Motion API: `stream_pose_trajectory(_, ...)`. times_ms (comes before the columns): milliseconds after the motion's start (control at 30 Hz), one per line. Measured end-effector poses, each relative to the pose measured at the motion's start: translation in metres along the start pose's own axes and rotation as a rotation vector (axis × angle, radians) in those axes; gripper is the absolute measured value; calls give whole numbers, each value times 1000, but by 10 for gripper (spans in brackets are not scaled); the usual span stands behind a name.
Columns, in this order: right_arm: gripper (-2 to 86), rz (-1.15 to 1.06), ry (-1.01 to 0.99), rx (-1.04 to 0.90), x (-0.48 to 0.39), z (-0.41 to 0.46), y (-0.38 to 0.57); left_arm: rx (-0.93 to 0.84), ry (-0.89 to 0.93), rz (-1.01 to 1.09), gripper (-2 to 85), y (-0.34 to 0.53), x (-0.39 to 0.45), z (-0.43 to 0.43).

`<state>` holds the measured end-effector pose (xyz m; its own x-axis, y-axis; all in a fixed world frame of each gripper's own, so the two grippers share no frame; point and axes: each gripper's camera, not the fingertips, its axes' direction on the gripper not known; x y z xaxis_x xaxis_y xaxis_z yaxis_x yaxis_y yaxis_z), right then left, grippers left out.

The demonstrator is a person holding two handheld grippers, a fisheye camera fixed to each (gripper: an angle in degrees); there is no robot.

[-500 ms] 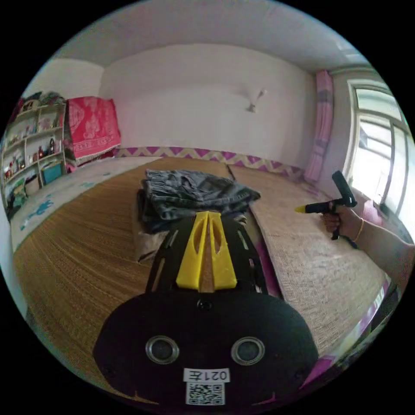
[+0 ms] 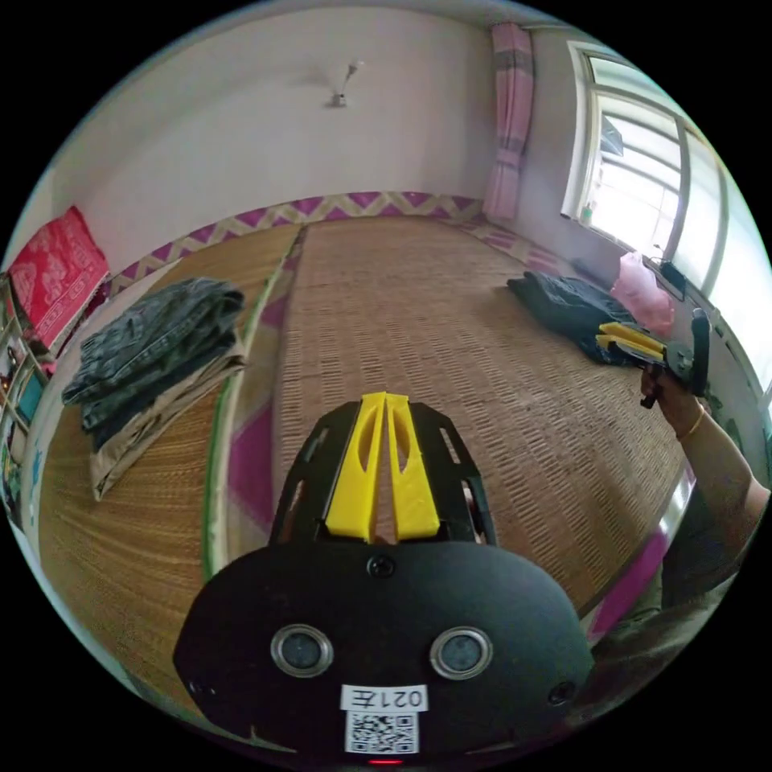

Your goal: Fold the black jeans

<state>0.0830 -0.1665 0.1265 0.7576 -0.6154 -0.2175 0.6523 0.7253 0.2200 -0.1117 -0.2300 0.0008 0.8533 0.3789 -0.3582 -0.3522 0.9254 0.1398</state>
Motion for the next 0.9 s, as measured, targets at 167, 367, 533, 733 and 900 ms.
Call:
stream_pose_trajectory(167, 127, -263, 127, -75, -13, 23, -19, -12, 47, 46, -9, -27, 77, 31)
stream_pose_trajectory(367, 134, -470, 179, -249, -36, 70, -44, -29, 91, 69, -9, -31, 131, 47)
stream_pose_trajectory(533, 85, -396, 251, -315, -39, 74, -54, -68, 88, 91, -10, -19, 151, 57)
stream_pose_trajectory(733, 57, 136, -22, -217, 64, 0, -86, -84, 77, 88, -9, -5, 159, 55)
stream_pose_trajectory(900, 53, 258, -23, -120, 134, -102, -110, -57, 103, 74, -9, 5, 160, 39)
